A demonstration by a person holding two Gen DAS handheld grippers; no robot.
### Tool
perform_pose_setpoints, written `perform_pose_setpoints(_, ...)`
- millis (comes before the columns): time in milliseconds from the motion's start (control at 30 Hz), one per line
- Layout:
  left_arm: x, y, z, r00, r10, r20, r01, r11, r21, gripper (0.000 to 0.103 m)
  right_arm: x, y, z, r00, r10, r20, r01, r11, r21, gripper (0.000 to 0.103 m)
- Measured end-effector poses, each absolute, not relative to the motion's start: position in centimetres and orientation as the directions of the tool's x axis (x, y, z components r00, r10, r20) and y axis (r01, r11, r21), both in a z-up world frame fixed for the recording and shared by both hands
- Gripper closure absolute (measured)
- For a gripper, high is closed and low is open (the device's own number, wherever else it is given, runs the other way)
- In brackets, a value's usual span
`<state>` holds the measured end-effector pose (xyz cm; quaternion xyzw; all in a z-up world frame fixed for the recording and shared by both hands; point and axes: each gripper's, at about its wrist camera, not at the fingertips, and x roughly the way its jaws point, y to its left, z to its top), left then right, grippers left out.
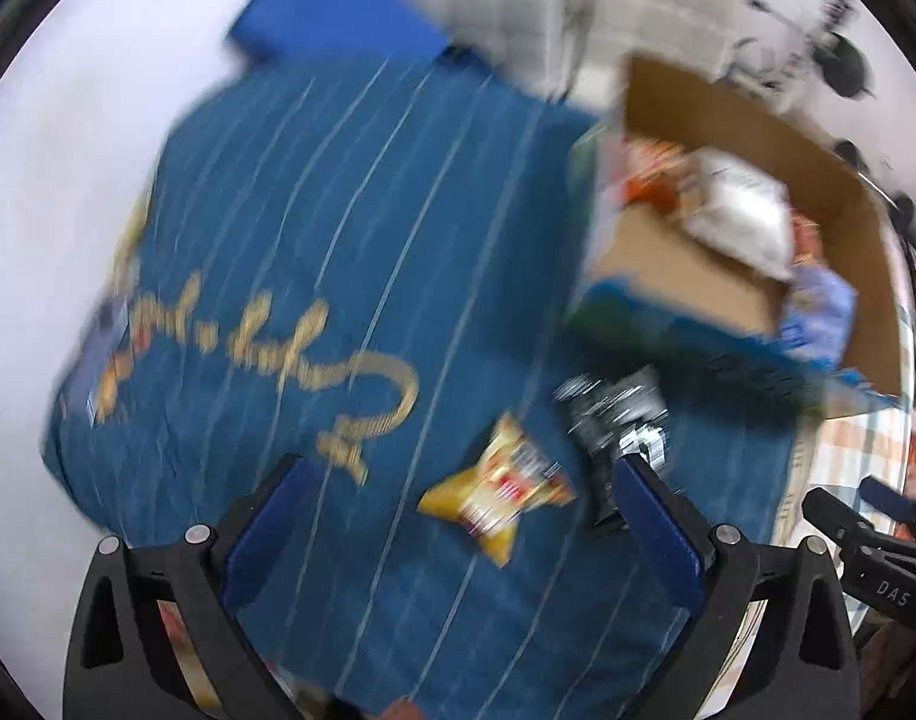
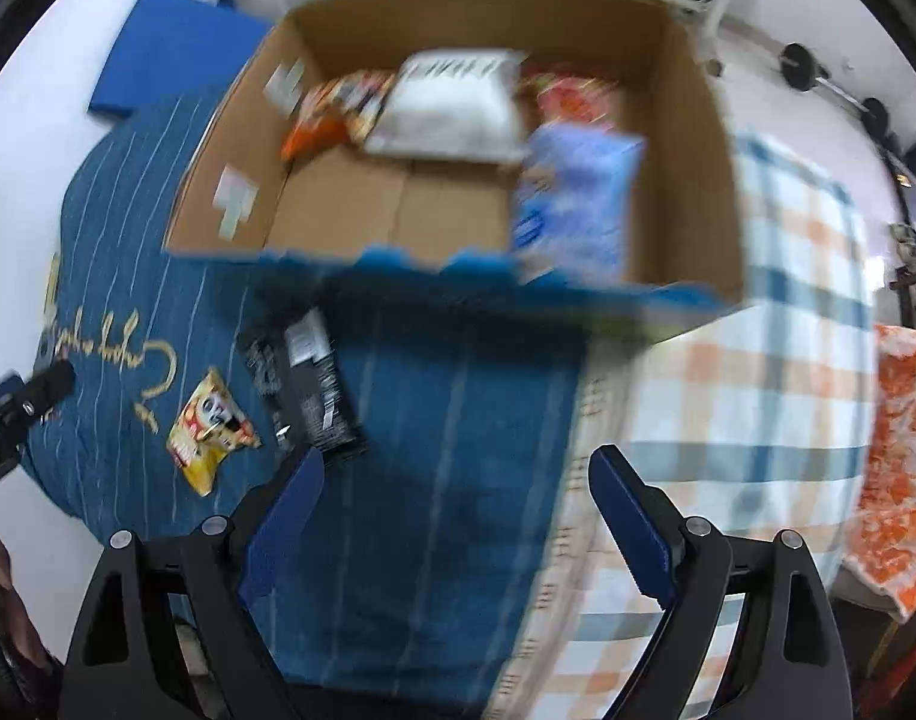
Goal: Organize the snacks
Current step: 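Move both tools out of the box toward the black packet, then grasp the black packet with the right tool while the left tool grasps the yellow panda bag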
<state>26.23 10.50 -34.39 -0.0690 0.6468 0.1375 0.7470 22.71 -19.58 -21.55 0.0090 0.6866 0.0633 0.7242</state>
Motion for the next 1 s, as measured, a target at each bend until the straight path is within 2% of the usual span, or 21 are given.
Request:
perform_pose_setpoints(133, 25.1, 14.6, -39.6, 0.011, -0.028, -1.0, -0.438, 0.898, -0.03, 0.001, 22.5, -15.5, -25.7, -0.011, 0.13, -0.991, -0.096, 0.987, 0.131, 0.011)
perform_pose_setpoints(200, 24.9, 15.2, -41.4, -0.017, -0.06, -0.998, -0.466, 0.884, -0.045, 0.001, 22.7, -13.6, -27.5, -0.031, 0.128, -0.991, -0.109, 0.985, 0.131, 0.011)
perform_pose_setpoints(367, 25.9, 14.5, -43.3, -0.034, 0.018, -0.999, -0.327, 0.944, 0.028, 0.001, 23.8, -10.3, -31.8, -0.093, 0.123, -0.988, -0.122, 0.983, 0.134, 0.011)
perform_pose_setpoints(533, 25.6, 15.0, -43.8, -0.043, 0.072, -0.996, -0.261, 0.962, 0.081, 0.001, 23.9, -7.4, -34.8, -0.146, 0.131, -0.981, -0.135, 0.979, 0.151, 0.011)
perform_pose_setpoints(600, 25.3, 15.1, -44.0, -0.051, 0.078, -0.996, -0.244, 0.966, 0.088, 0.001, 23.7, -6.5, -35.8, -0.158, 0.115, -0.981, -0.146, 0.979, 0.139, 0.016)
perform_pose_setpoints(667, 25.3, 15.0, -44.0, -0.048, 0.077, -0.996, -0.23, 0.969, 0.086, 0.001, 23.5, -6.0, -36.8, -0.166, 0.062, -0.984, -0.158, 0.983, 0.089, 0.031)
perform_pose_setpoints(767, 25.8, 14.1, -43.4, -0.034, 0.071, -0.997, -0.18, 0.981, 0.076, 0.001, 23.0, -6.0, -36.6, -0.14, 0.015, -0.99, -0.163, 0.986, 0.038, 0.039)
perform_pose_setpoints(900, 27.4, 11.1, -43.2, -0.034, 0.04, -0.999, -0.052, 0.998, 0.042, 0.001, 21.7, -9.1, -36.1, -0.169, -0.018, -0.986, -0.08, 0.997, -0.005, 0.041)
perform_pose_setpoints(1000, 28.6, 8.3, -45.1, -0.105, 0.016, -0.994, 0.054, 0.998, 0.01, 0.001, 20.2, -13.2, -35.8, -0.202, -0.01, -0.979, 0.017, 1.0, -0.014, 0.041)
